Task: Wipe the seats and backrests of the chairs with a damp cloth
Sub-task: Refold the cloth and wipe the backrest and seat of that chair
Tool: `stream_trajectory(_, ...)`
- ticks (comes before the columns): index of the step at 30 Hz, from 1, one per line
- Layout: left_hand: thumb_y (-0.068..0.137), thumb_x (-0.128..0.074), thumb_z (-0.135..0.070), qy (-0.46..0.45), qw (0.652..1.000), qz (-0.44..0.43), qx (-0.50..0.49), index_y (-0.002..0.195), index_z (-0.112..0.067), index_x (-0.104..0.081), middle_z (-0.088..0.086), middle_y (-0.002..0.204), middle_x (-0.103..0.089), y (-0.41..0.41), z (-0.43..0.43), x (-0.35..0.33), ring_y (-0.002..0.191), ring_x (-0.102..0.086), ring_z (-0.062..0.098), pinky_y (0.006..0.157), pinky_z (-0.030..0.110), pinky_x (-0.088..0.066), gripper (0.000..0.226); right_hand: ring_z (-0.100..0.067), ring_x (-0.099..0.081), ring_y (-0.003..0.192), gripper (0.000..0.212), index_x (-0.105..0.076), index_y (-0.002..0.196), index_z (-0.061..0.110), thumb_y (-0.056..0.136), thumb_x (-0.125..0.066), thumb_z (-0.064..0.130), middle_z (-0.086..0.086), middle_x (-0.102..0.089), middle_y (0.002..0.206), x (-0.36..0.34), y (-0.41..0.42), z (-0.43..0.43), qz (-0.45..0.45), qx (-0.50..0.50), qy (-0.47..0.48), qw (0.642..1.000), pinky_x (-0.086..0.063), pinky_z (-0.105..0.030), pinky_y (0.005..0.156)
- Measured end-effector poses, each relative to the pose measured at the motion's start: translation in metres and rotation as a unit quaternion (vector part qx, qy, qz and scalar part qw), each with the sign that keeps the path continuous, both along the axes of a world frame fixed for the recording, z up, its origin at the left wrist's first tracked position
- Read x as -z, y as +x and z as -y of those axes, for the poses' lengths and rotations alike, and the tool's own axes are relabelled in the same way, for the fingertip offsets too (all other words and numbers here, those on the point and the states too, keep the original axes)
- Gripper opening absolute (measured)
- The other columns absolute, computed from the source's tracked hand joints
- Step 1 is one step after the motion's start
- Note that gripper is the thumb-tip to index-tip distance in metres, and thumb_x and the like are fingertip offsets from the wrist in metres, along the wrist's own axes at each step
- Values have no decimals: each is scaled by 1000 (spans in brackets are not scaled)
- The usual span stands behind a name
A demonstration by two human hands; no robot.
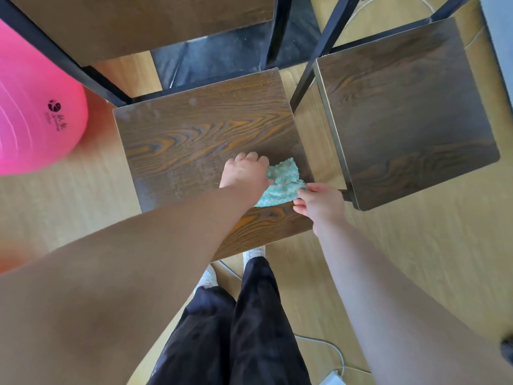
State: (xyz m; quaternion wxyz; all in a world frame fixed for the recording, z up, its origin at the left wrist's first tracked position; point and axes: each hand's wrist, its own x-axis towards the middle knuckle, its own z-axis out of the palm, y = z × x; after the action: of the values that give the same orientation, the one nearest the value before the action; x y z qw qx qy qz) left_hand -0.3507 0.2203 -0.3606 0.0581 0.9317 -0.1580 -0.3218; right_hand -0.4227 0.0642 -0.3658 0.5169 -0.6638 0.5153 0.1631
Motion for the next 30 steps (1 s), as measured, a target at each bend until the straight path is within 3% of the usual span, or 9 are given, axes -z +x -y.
stream_trajectory(5, 102, -50, -38, -13, 998, -48, -27, 127, -17, -57, 5, 114, -62, 8, 3, 3, 99, -57, 27, 74, 34, -39, 34, -20, -72, 82, 22, -68, 109, 5, 88, -70, 4, -13, -70, 88, 1, 0, 6, 0, 11, 25, 1000, -62, -36, 74)
stream_trajectory(11, 100, -56, -38, -89, 982, -100, -130, 120, -16, -60, 5, 119, -54, 10, -10, -2, 83, -57, 25, 66, 33, -44, 30, -19, -72, 81, 19, -69, 107, 7, 88, -71, 6, -10, -70, 84, -4, 9, 4, 12, 3, 26, 1000, -62, -35, 74)
stream_trajectory(16, 97, -62, -36, -172, 941, -138, -257, 105, -21, -59, 3, 87, -60, 11, -36, -18, 58, -51, 18, 49, 28, -42, 18, -18, -72, 80, 17, -72, 105, 6, 88, -71, 7, -11, -72, 86, -12, 26, -6, 26, -12, 36, 999, -62, -31, 71)
stream_trajectory(25, 92, -67, -42, -198, 912, -34, -357, 96, -24, -65, -11, 86, -59, 27, -99, -47, 76, -55, 9, 59, 24, -43, 19, -13, -72, 82, 23, -72, 111, 13, 88, -72, 9, -3, -72, 95, -55, 89, -53, 118, -120, 47, 985, -62, -31, 71)
stream_trajectory(30, 90, -70, -41, -246, 873, 20, -422, 86, -29, -65, -20, 84, -53, 24, -117, -68, 75, -52, 2, 58, 18, -36, 13, -7, -71, 86, 16, -73, 106, 22, 91, -68, 16, 6, -73, 99, -87, 112, -70, 188, -209, 15, 960, -61, -25, 70)
